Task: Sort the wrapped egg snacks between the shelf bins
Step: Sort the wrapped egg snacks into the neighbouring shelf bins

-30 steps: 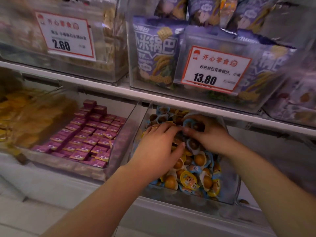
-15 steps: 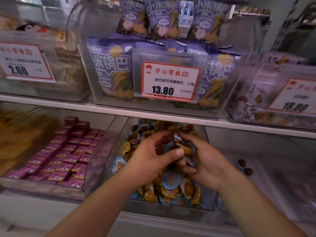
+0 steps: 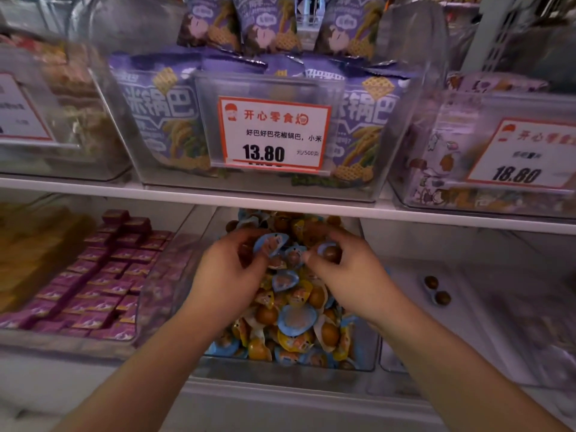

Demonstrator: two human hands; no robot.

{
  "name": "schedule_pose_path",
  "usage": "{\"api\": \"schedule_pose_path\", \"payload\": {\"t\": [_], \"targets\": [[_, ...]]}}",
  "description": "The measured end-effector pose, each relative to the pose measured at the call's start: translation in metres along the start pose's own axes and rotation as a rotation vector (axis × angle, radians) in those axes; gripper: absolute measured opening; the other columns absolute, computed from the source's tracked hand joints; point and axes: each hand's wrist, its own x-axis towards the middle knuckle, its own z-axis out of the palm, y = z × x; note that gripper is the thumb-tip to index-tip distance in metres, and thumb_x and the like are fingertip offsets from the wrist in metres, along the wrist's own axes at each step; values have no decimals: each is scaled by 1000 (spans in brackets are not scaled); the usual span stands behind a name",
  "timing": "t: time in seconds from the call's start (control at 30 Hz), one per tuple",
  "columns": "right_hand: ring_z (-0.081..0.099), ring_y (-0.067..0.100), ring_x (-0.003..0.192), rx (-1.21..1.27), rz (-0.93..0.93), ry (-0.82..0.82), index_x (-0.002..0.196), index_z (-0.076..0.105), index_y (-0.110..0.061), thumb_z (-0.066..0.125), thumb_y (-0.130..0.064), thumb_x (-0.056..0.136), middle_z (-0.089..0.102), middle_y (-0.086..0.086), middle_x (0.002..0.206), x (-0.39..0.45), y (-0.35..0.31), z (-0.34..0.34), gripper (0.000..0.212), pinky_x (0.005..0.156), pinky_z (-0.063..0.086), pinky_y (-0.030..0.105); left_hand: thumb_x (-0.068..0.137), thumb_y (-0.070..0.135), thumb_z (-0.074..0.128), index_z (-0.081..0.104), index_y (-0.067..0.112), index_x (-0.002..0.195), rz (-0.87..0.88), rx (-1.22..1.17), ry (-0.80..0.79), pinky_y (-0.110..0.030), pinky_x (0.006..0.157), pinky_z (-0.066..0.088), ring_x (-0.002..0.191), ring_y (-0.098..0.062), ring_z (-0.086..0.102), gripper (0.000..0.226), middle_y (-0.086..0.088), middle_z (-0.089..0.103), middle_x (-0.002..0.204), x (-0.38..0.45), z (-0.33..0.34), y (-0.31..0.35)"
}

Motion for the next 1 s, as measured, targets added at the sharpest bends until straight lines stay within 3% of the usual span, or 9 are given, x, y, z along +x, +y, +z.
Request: {"api": "schedule_pose_path", "payload": {"t": [0.1,0.2,0.27,0.37,0.53,0.63,0.77,0.87,1.0], "targets": [[63,-5,98,-102,-214,95,111,71,-33,67,-28,91,67,-26,98,-7,-3,0,21,80,47,7,88,34,67,59,36,103,29,120,33,-19,56,46,69,0,62,17,13,66,81,-4,2,0],[66,10,92,-397,-412,183,105,74,-28,65,-33,88,72,-10,97,-9,2,-10,19,77,55,28,86,32,66,54,33,106,193,286,-61,-18,59,42,72,-3,58,23,15,60,85,-10,6,3],[65,20,92,-613,-366,90,109,71,-29,62,-37,90,67,-3,100,-9,6,-17,23,76,55,37,87,36,66,52,32,108,317,419,-168,-25,60,45,78,-8,58,26,15,57,86,-12,9,3],[61,20,97,-910,-301,-151,121,62,-33,51,-47,95,57,-5,105,-11,11,-18,32,74,50,35,89,39,65,50,31,112,371,514,-310,-32,68,49,93,-17,57,28,9,61,97,-12,12,2],[56,10,99,-709,-339,-386,123,58,-41,50,-67,89,55,-15,106,-25,1,-19,43,78,50,33,93,38,60,55,31,116,324,468,-341,-38,78,52,97,-21,62,25,4,68,103,-1,-1,-1],[53,13,109,-836,-334,-488,134,48,-44,52,-69,86,51,-15,119,-33,0,-7,54,81,48,35,97,35,56,58,28,121,324,455,-251,-34,75,51,93,-25,66,26,0,71,103,1,-4,-6],[55,21,101,-888,-366,-431,122,60,-34,56,-63,89,47,-8,102,-34,-2,5,44,68,37,33,99,29,55,61,24,122,330,409,-128,-27,70,43,92,-24,64,25,-3,70,100,-5,-3,-7],[57,18,96,-785,-371,-383,113,65,-29,55,-61,90,52,-9,97,-35,0,4,40,70,45,34,100,29,53,61,25,116,274,303,-11,-31,67,47,87,-17,63,19,3,69,95,-8,-1,0],[55,7,56,-103,-133,41,84,69,-21,55,-65,85,57,-10,61,-39,-9,-6,46,49,43,28,100,32,52,57,34,101,189,7,111,-10,64,43,83,4,62,6,20,65,88,-14,7,25]]}}
